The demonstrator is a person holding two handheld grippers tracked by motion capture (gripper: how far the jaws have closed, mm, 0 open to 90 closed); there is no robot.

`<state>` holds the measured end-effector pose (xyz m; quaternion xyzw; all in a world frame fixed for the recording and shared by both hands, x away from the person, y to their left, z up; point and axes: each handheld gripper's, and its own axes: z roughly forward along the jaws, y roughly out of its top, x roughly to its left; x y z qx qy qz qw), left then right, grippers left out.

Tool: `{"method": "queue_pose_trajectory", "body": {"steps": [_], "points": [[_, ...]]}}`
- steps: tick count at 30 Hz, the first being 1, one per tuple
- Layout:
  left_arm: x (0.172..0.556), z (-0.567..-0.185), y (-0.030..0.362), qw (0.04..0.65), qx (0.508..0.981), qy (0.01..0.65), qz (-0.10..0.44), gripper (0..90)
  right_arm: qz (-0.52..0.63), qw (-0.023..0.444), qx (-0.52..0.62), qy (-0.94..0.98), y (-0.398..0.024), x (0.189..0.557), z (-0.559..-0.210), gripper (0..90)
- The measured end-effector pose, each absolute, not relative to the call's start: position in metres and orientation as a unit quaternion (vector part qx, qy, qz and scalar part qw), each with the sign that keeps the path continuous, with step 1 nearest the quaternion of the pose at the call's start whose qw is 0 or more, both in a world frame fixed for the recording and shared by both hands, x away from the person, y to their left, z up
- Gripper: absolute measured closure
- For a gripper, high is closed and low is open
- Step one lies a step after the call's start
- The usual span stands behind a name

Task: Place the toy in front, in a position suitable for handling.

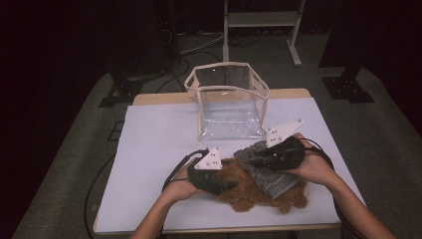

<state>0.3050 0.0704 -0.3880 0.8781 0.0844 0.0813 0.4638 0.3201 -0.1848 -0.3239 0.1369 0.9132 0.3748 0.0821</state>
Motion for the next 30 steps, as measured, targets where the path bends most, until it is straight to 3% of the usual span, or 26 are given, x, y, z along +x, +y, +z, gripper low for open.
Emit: {"method": "queue_pose_trajectory", "body": {"steps": [4,11,16,21,30], "points": [[0.305,-0.387,0.071,0.459,0.881,0.079,0.08,36.1,0.389,0.065,0.179,0.901,-0.206,0.331,-0.34,73.8],[0.299,-0.371,0.066,0.454,0.885,0.06,0.085,31.5,0.412,0.056,0.183,0.891,-0.222,0.309,-0.353,74.8],[0.296,-0.376,0.058,0.44,0.894,0.048,0.071,38.0,0.409,0.061,0.172,0.894,-0.221,0.295,-0.355,74.8],[0.294,-0.381,0.059,0.447,0.89,0.058,0.071,38.9,0.391,0.069,0.166,0.903,-0.223,0.292,-0.346,74.6],[0.291,-0.381,0.056,0.445,0.891,0.052,0.075,38.1,0.405,0.097,0.15,0.897,-0.219,0.299,-0.296,74.2]]}}
